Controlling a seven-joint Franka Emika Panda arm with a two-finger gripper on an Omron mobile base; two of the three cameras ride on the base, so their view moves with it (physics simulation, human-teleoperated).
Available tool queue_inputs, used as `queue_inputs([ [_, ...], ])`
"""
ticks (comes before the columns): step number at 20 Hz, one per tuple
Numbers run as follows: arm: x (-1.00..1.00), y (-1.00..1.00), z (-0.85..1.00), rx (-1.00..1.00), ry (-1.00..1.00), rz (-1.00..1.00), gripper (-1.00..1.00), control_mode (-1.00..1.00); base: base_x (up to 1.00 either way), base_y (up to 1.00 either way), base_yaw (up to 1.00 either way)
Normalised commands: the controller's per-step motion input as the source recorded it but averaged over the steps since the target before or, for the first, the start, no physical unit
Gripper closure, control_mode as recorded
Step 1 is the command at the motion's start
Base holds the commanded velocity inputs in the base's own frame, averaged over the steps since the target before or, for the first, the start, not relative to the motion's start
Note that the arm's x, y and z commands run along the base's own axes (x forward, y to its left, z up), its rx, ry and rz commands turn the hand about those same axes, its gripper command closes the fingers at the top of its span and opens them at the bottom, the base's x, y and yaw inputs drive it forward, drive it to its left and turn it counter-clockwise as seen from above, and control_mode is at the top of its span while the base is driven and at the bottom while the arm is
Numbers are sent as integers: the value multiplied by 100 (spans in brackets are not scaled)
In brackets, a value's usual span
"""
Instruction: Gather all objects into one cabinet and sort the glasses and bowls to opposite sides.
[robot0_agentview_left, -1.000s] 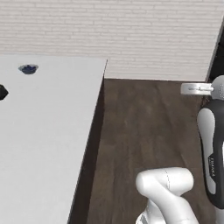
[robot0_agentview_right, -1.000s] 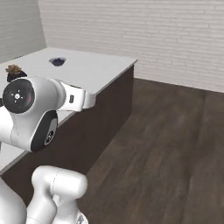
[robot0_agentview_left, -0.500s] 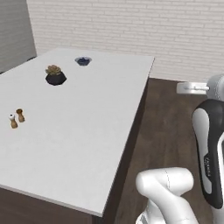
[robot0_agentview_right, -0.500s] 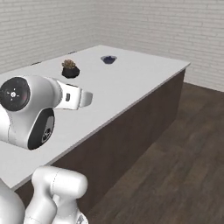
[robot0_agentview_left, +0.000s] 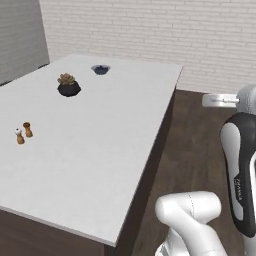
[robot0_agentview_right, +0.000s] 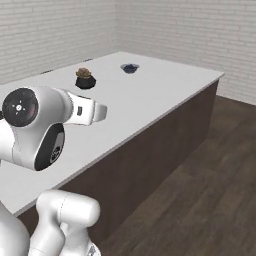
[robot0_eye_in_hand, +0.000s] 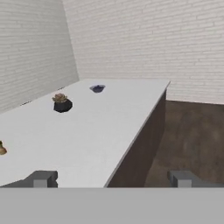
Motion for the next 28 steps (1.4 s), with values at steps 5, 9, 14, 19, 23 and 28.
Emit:
queue_inputs([
  [5,0,0,0,0,0,0,-100,100,-49,0,0],
  [9,0,0,0,0,0,0,-100,100,-100,11,2],
  [14,0,0,0,0,0,0,-100,100,-32,19,18],
  [19,0,0,0,0,0,0,-100,100,0,28,52],
  [23,0,0,0,0,0,0,-100,100,-5,46,58],
  [28,0,0,0,0,0,0,-100,100,0,61,58],
])
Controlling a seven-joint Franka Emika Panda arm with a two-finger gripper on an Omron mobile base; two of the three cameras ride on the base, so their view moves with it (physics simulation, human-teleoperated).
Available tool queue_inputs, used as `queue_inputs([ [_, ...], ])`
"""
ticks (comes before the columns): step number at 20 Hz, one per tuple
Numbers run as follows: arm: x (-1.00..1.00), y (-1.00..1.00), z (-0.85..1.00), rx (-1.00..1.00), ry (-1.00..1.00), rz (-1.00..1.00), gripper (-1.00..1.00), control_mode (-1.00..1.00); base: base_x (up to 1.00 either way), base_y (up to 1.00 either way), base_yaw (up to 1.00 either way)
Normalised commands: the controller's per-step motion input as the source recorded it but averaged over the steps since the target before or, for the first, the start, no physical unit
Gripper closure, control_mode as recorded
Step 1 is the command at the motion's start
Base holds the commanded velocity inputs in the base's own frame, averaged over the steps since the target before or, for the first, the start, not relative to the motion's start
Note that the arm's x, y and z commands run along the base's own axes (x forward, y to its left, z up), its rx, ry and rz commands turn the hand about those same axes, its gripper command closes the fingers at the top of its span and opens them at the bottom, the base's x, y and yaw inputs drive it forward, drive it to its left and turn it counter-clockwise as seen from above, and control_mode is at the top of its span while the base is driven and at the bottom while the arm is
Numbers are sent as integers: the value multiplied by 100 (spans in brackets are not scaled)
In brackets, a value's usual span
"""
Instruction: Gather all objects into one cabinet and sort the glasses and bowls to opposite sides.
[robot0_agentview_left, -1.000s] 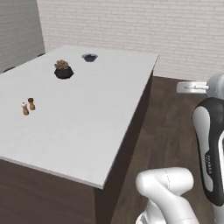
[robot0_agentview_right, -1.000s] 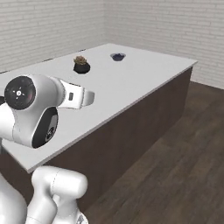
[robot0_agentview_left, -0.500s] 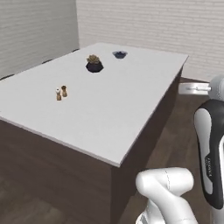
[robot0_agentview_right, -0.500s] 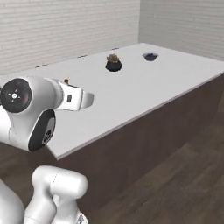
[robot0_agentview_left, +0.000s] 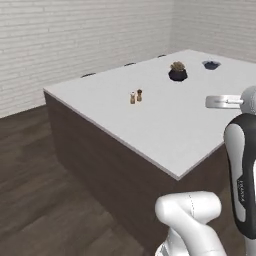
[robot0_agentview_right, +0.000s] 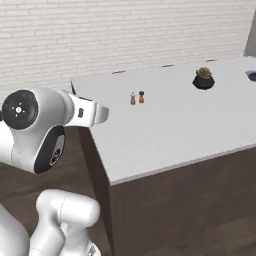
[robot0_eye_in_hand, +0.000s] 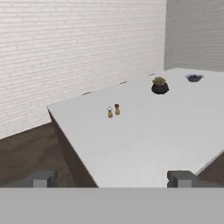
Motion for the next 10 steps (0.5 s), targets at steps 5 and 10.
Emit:
queue_inputs([
  [5,0,0,0,0,0,0,-100,100,0,73,58],
  [10,0,0,0,0,0,0,-100,100,0,71,40],
])
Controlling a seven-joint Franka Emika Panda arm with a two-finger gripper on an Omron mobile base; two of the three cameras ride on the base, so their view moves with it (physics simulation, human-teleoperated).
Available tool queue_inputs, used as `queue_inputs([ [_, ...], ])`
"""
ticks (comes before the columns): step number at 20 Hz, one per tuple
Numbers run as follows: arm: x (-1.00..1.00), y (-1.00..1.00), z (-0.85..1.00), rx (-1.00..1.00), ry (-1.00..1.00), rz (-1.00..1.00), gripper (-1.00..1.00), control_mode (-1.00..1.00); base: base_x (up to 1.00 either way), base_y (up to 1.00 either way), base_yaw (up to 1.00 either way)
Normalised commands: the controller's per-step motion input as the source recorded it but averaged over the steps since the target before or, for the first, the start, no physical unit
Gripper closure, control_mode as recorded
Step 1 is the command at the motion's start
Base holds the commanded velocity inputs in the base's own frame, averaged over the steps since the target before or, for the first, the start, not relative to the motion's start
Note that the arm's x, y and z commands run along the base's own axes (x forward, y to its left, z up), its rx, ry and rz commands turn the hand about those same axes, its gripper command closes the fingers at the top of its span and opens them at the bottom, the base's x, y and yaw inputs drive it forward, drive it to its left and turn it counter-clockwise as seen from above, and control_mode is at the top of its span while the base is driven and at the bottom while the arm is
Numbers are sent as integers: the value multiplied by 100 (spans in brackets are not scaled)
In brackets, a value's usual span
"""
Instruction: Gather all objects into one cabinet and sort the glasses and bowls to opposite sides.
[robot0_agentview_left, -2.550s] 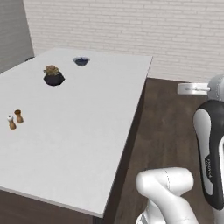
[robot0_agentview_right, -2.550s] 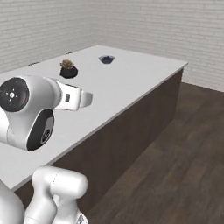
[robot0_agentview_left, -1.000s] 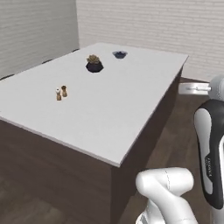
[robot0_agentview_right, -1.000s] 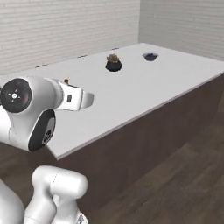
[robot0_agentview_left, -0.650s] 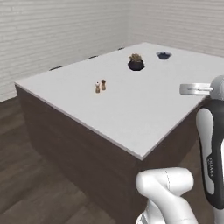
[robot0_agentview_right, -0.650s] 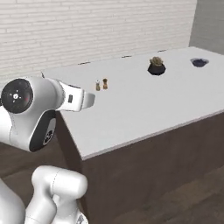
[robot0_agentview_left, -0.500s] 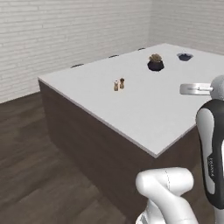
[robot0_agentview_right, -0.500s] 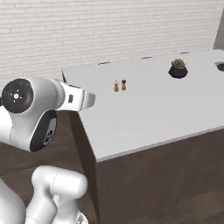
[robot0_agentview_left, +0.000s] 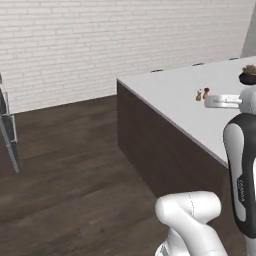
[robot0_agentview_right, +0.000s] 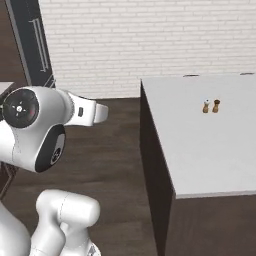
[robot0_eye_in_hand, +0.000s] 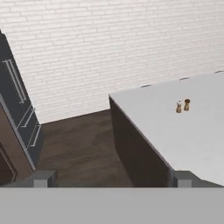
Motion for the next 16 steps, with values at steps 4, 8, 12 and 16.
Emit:
queue_inputs([
  [4,0,0,0,0,0,0,-100,100,0,66,9],
  [8,0,0,0,0,0,0,-100,100,14,65,28],
  [12,0,0,0,0,0,0,-100,100,5,30,16],
  [16,0,0,0,0,0,0,-100,100,4,29,5],
])
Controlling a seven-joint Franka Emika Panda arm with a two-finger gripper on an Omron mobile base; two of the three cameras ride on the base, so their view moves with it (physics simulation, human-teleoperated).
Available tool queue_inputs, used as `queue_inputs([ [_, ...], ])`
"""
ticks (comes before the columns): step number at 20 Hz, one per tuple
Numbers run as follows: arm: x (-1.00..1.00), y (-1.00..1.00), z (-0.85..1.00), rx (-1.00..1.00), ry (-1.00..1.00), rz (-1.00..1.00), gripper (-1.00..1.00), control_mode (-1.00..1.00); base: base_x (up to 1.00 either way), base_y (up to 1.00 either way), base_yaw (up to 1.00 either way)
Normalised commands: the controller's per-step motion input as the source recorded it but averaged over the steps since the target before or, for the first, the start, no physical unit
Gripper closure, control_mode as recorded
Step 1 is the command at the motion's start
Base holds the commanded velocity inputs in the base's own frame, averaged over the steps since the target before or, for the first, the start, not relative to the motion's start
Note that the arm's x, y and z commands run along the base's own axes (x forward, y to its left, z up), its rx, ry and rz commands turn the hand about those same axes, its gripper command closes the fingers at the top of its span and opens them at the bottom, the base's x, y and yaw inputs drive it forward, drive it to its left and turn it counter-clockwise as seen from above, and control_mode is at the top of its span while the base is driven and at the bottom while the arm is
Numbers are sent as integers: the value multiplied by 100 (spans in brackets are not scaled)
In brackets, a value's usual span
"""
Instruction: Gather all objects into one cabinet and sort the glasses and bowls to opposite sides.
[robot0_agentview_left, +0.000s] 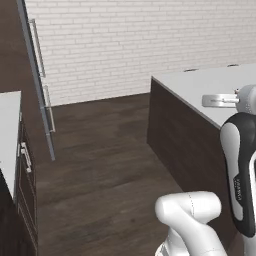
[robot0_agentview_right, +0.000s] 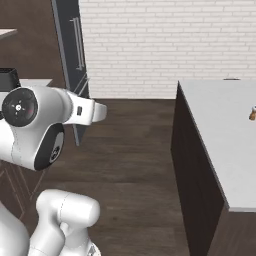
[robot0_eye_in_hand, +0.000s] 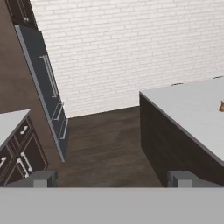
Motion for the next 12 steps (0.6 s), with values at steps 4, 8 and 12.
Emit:
queue_inputs([
  [4,0,0,0,0,0,0,-100,100,8,48,24],
  [8,0,0,0,0,0,0,-100,100,1,36,17],
  [12,0,0,0,0,0,0,-100,100,6,2,1],
])
